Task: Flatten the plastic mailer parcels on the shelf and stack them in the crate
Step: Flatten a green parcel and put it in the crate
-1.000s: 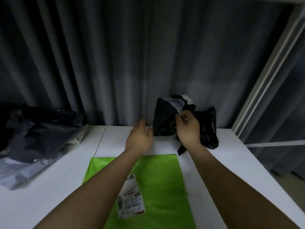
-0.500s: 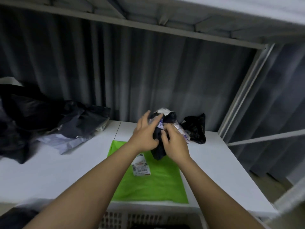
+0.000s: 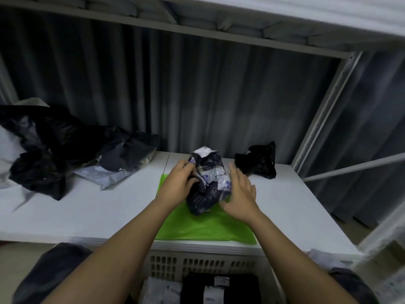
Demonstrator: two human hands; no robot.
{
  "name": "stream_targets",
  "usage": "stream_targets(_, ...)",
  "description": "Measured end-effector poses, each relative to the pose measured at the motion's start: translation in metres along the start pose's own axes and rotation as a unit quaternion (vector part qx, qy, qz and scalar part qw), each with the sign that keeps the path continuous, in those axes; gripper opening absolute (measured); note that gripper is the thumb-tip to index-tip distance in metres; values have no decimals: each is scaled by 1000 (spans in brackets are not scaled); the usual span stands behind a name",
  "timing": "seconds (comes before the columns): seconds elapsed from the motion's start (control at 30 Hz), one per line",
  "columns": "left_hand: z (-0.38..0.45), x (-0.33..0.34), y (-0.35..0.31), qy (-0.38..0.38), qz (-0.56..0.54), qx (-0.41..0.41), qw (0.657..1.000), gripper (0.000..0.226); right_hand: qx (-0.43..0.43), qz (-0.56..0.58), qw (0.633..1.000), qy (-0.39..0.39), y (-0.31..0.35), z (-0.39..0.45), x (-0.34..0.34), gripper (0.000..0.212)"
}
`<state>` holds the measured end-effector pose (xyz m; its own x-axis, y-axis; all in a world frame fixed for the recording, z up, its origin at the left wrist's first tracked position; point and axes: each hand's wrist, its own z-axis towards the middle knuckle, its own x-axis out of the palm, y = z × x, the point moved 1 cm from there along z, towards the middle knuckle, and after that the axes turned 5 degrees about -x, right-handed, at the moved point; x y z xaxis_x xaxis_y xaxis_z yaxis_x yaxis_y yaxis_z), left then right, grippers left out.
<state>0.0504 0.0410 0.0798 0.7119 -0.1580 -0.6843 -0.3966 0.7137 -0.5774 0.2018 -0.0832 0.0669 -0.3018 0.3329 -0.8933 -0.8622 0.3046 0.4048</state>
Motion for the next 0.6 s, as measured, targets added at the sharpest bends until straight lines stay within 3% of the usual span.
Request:
stream_targets(0.13, -2, 1, 8, 21, -81, 22, 996, 14, -12, -52, 997, -49, -9, 10, 9, 98)
stream_targets(0.27, 6, 4, 18, 27, -126, 31, 991, 20, -29, -9, 998, -62, -14, 20, 18, 62)
stream_targets(0.4, 21, 1, 33, -14, -86, 19, 996, 1, -45, -143, 985, -79, -21, 33, 20, 36)
stream_targets(0.6, 43, -5, 53, -116, -20, 6, 993, 12, -87, -247, 947, -188, -32, 53, 17, 46)
